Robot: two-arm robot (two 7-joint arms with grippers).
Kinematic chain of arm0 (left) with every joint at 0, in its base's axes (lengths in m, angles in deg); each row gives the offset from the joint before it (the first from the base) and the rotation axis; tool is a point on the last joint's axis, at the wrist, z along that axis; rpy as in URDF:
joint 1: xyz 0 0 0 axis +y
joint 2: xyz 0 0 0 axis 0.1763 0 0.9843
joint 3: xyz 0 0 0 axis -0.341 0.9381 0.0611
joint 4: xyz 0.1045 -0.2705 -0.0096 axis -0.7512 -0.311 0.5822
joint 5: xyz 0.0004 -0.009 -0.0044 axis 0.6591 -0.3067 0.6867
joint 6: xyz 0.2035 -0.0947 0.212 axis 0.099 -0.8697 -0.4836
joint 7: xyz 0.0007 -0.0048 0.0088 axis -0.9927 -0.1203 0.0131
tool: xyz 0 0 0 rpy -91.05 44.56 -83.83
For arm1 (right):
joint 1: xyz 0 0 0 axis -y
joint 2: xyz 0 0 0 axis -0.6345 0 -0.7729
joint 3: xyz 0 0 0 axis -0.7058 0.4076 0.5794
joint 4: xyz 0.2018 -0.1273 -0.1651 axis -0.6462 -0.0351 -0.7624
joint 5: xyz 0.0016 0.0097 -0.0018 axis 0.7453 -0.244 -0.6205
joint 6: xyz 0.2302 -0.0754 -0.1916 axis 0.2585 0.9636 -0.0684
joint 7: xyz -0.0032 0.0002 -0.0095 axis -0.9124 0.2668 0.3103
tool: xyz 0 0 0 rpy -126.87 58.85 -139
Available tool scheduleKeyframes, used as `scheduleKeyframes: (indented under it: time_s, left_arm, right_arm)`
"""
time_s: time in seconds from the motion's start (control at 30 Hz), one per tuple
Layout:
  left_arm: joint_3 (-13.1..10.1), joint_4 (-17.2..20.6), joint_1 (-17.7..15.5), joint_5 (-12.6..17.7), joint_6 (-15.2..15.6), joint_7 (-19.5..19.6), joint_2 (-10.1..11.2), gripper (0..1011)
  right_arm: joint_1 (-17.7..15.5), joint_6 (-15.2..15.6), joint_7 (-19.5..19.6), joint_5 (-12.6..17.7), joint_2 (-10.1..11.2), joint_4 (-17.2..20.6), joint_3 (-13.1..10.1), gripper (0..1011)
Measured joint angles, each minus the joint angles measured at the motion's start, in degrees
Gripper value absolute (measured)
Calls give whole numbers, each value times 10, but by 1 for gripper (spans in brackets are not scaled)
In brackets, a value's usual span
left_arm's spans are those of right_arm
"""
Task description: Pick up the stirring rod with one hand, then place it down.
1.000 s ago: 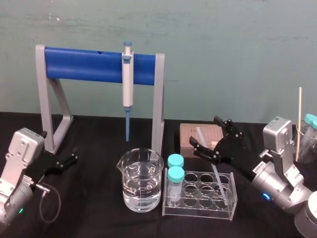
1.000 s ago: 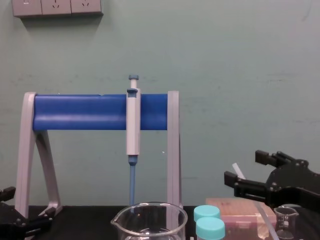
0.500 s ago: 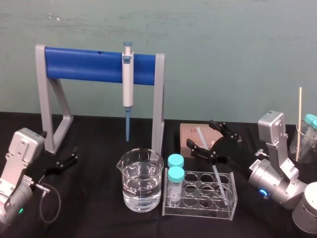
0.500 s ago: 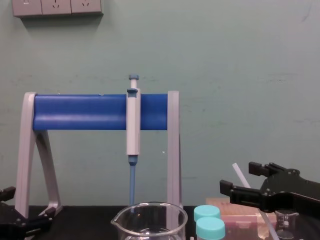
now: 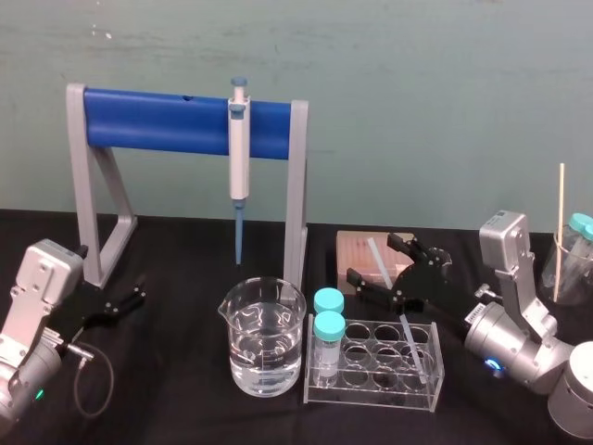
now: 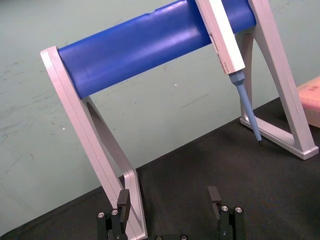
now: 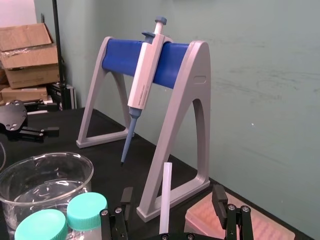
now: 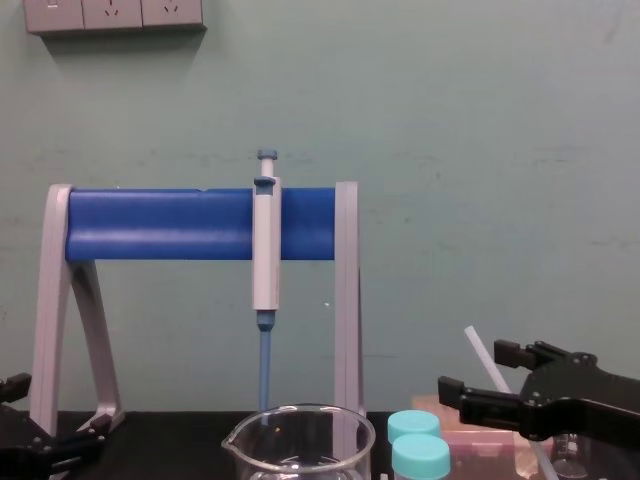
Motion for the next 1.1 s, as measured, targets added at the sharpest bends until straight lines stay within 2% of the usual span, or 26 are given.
scheduleKeyframes:
  time_s: [0.27,0.9,1.1]
  left_arm:
    - [0,0,0,0,0,0,0,1000]
    - [0,0,0,0,0,0,0,1001]
    - [0,0,0,0,0,0,0,1000]
  right_arm:
    - [-7,5,-3,-10,-3,5,-9,1003]
    - [-6,5,-3,-8,-2,5,-8,1003]
    - [-6,5,-3,-8,-2,5,-7,908]
